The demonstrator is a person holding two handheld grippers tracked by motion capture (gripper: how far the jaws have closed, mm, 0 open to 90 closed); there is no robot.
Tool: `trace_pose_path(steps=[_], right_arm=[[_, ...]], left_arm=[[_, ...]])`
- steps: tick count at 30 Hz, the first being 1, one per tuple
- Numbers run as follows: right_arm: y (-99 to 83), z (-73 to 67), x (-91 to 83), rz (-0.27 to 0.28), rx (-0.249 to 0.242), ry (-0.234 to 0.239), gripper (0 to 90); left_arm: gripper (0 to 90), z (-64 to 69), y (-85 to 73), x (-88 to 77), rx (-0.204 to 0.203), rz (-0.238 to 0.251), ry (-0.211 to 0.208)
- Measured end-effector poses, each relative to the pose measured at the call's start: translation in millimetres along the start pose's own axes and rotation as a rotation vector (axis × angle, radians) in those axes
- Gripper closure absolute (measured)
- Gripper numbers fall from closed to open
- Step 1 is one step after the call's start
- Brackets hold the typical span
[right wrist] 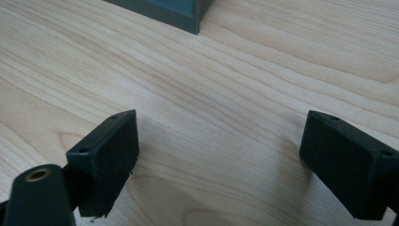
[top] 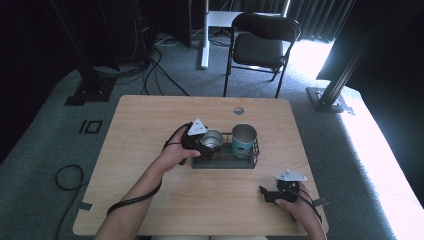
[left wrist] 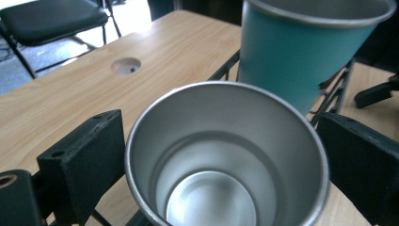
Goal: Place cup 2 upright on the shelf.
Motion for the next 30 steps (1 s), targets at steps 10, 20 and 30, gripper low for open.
trace_pose_path(steps=[10,20,30], right_arm=[[0.0,0.0,0.0,0.000,-0.001,-0.001,11.7],[0.0,-0.1,0.0,-0.001,-0.001,-0.001,11.7],[0.0,-0.1,0.1,-0.001,-0.001,-0.001,11.7]], left_arm=[[2.7,-3.6,2.4,-8.8,-0.020,0.024,0.014],[2.7,-5.2,6.5,-16.9,-0.023,0.056,0.035],[2.7,-9.6,6.1,-29.8,-0.032,0.073,0.051]])
Point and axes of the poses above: each handheld gripper's, and its own axes: x roughly forward along the jaws, y roughly out of its top, z roughly to its right, the point moved 5 cm from there along x, roughly forward along the jaws, and after that the axes turned 2 degrees about x, right-handed, at the moved point
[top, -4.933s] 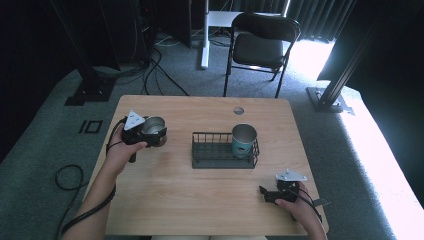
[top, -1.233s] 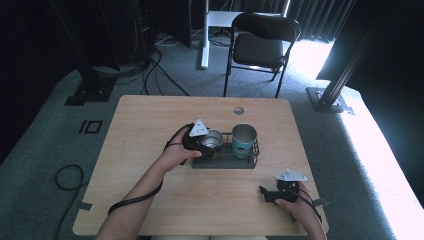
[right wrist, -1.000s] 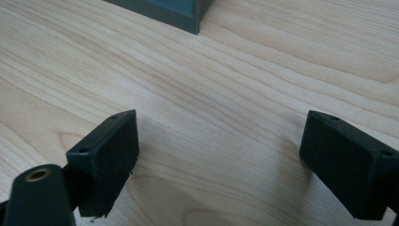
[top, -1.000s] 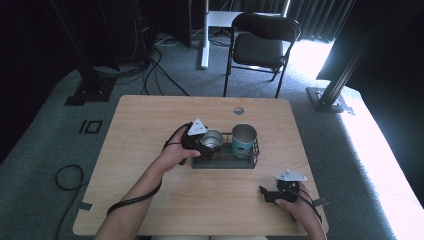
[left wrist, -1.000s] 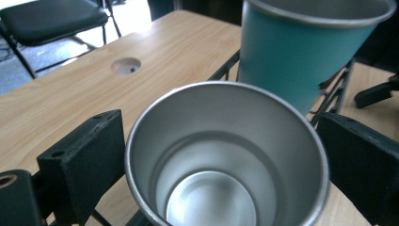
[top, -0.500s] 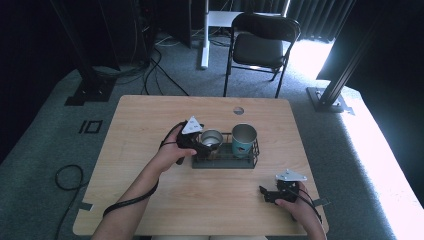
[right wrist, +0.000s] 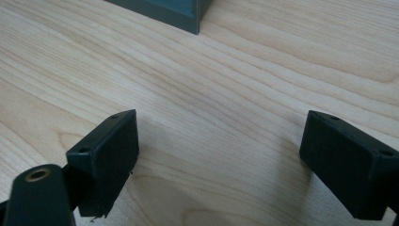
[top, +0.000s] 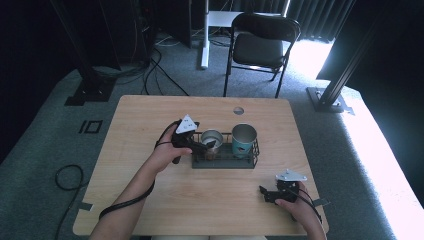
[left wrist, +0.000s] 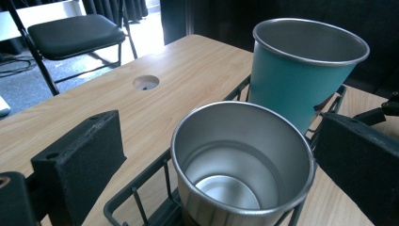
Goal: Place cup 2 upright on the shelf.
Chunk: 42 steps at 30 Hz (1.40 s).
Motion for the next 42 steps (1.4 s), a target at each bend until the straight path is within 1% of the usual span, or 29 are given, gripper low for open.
trace_pose_path(steps=[6,9,17,29,36,39,42], right_arm=[[0.0,0.0,0.0,0.000,0.000,0.000,11.7],[0.0,0.0,0.0,0.000,0.000,0.000,11.7],[0.0,0.0,0.0,-0.001,0.000,0.000,11.7],[0.0,0.1,0.0,0.001,-0.002,-0.001,11.7],[0.0,0.1,0.0,0.000,-0.002,-0.001,11.7],[0.0,0.1,0.0,0.000,-0.001,-0.001,11.7],[0.0,0.0,0.0,0.000,-0.001,-0.001,11.7]], left_arm=[[2.7,-1.5,-3.3,-7.5,0.004,-0.007,0.005],[2.7,-4.5,-6.4,-13.4,-0.008,-0.006,0.012],[2.7,-10.5,-14.3,-24.3,-0.022,-0.011,0.030],[2.8,-15.6,-24.7,-39.4,-0.036,-0.017,0.047],[2.7,-17.3,-31.3,-44.9,-0.044,-0.020,0.053],[2.7,-18.1,-35.1,-49.6,-0.054,-0.019,0.058],[2.8,-19.2,-36.6,-52.0,-0.057,-0.018,0.064]])
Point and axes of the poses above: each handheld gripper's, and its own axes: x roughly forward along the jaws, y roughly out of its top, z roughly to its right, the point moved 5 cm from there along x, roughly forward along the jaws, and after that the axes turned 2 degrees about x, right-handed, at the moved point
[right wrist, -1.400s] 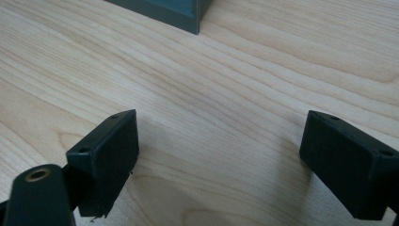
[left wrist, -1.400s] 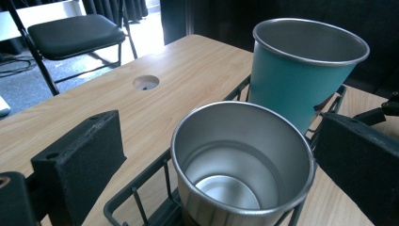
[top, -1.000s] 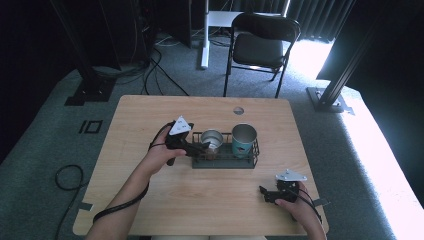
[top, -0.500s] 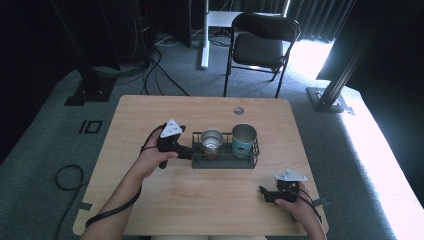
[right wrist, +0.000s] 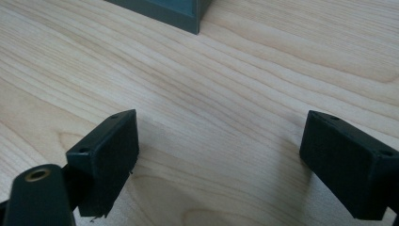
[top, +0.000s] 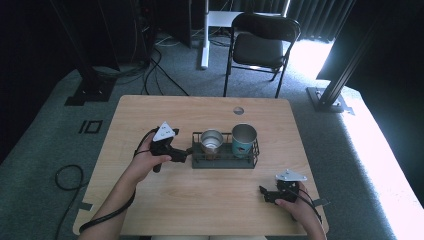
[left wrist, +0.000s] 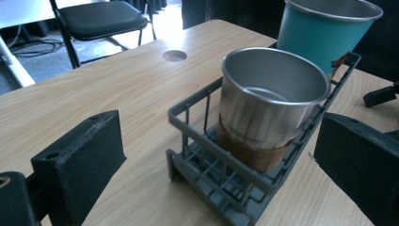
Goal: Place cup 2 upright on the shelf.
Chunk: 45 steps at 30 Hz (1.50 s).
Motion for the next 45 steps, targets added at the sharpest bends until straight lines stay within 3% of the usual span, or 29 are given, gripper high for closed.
trace_pose_path(steps=[8,19,32,44,45], right_arm=[[0.0,-0.1,0.0,-0.001,0.001,0.000,11.7],[0.0,-0.1,0.0,-0.001,0.001,0.000,11.7],[0.0,-0.1,0.0,0.000,0.001,0.000,11.7],[0.0,-0.1,0.0,-0.001,0.001,0.000,11.7],[0.0,-0.1,0.0,-0.001,0.000,0.000,11.7]], left_arm=[[2.7,-5.6,-10.1,-9.0,-0.019,-0.005,0.016],[2.7,-15.1,-36.3,-18.8,-0.050,-0.040,0.046],[2.8,-27.9,-70.4,-33.0,-0.128,-0.064,0.092],[2.8,-37.0,-91.7,-51.8,-0.180,-0.091,0.162],[2.8,-38.7,-94.8,-55.0,-0.181,-0.101,0.182]])
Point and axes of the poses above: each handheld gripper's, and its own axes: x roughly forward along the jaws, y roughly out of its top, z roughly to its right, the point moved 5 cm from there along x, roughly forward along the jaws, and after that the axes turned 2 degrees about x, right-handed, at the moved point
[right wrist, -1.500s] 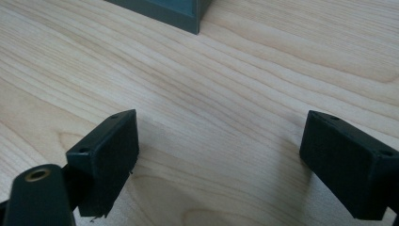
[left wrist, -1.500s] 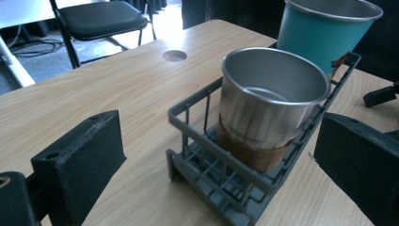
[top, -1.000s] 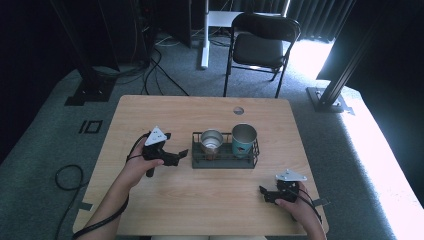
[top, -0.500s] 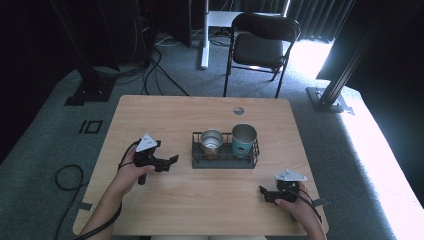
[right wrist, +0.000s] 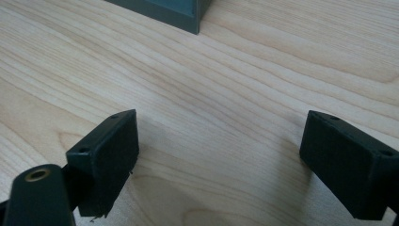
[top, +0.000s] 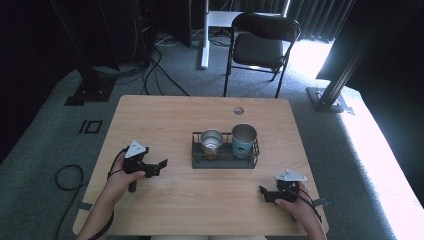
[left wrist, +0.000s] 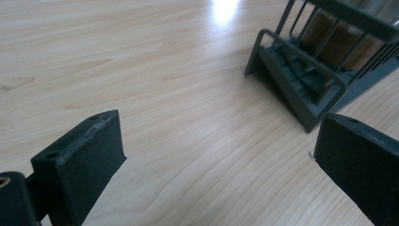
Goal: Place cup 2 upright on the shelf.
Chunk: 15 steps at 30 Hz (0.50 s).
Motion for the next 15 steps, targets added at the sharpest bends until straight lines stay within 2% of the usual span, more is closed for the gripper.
trace_pose_path(steps=[9,12,13,15], right_arm=[[0.0,0.0,0.0,0.000,0.000,0.000,11.7],[0.0,0.0,0.0,0.000,0.000,0.000,11.7],[0.0,0.0,0.0,0.000,0.000,0.000,11.7],[0.0,-0.1,0.0,0.000,0.000,0.000,11.7]], left_arm=[[2.8,-9.5,-14.1,-10.5,-0.038,-0.019,0.043],[2.8,-10.5,-15.2,-11.6,-0.046,-0.017,0.045],[2.8,-12.9,-18.4,-13.4,-0.064,-0.017,0.057],[2.8,-15.0,-22.3,-14.8,-0.068,-0.025,0.066]])
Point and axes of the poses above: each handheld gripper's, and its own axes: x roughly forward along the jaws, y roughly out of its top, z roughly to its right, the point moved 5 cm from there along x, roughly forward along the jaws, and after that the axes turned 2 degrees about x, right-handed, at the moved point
